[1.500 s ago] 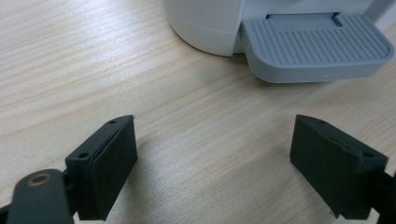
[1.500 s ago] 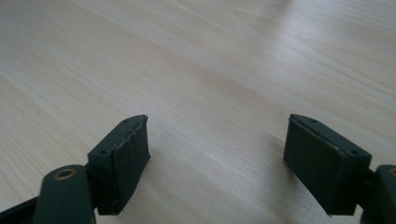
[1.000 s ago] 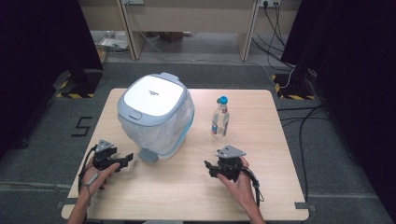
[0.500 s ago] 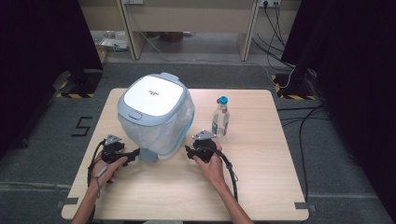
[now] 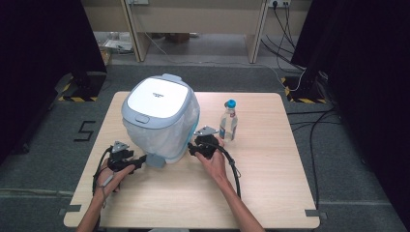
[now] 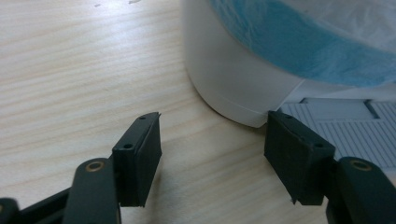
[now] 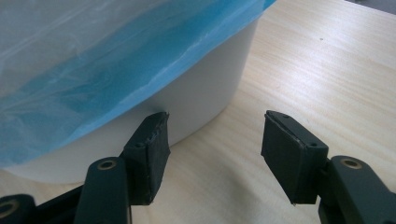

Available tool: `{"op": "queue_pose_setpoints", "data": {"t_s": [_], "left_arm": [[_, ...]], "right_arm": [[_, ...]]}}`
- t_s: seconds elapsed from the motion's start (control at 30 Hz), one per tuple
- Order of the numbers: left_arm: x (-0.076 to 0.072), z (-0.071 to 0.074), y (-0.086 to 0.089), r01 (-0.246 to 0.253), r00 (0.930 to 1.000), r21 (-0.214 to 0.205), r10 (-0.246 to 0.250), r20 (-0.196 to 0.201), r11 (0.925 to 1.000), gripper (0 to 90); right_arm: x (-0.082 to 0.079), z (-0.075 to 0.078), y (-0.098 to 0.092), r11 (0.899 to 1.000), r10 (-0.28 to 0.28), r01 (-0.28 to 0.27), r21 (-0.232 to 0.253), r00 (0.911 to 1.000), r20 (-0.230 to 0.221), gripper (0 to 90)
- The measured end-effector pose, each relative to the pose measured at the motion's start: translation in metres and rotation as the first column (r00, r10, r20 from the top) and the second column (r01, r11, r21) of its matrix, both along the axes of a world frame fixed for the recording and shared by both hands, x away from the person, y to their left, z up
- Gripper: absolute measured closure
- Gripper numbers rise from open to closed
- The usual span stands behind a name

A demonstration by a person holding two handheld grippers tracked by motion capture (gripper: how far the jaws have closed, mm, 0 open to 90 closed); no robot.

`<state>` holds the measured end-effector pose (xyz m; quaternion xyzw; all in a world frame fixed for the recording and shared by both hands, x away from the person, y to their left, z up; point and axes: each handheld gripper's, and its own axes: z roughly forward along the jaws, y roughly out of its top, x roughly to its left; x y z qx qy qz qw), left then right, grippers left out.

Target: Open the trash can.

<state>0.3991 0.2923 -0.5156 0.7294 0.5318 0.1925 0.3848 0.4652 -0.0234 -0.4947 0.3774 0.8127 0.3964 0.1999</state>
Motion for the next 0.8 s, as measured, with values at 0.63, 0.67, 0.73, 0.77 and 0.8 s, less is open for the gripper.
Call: {"op": "queue_pose_setpoints", "data": {"t_s": [0.63, 0.67, 0.73, 0.77, 0.8], "left_arm": [[-0.009, -0.007, -0.011, 0.019, 0.9998, -0.024, -0.019, 0.007, 0.9995, 36.2], [-0.009, -0.007, -0.011, 0.018, 0.9998, -0.025, -0.018, 0.009, 0.9995, 36.2], [-0.009, -0.007, -0.012, 0.019, 0.9998, -0.02, -0.018, 0.013, 0.9996, 36.9], [-0.009, -0.007, -0.013, 0.017, 0.9998, -0.02, -0.017, 0.013, 0.9997, 37.0], [-0.009, -0.006, -0.013, 0.016, 0.9998, -0.018, -0.016, 0.014, 0.9997, 37.3]], "right_arm": [[0.016, 0.002, -0.002, 0.995, -0.011, 0.015, 0.097, 0.9988, -0.048, 36.7], [0.009, 0.001, -0.002, 0.995, -0.007, 0.012, 0.102, 0.9986, -0.052, 36.6], [0.005, 0.0, 0.0, 0.993, 0.004, 0.002, 0.116, 0.9984, -0.056, 37.8], [0.004, 0.001, 0.001, 0.994, -0.008, 0.015, 0.112, 0.9983, -0.058, 37.7], [0.006, 0.001, 0.001, 0.996, -0.004, 0.006, 0.085, 0.9997, -0.025, 37.8]]}}
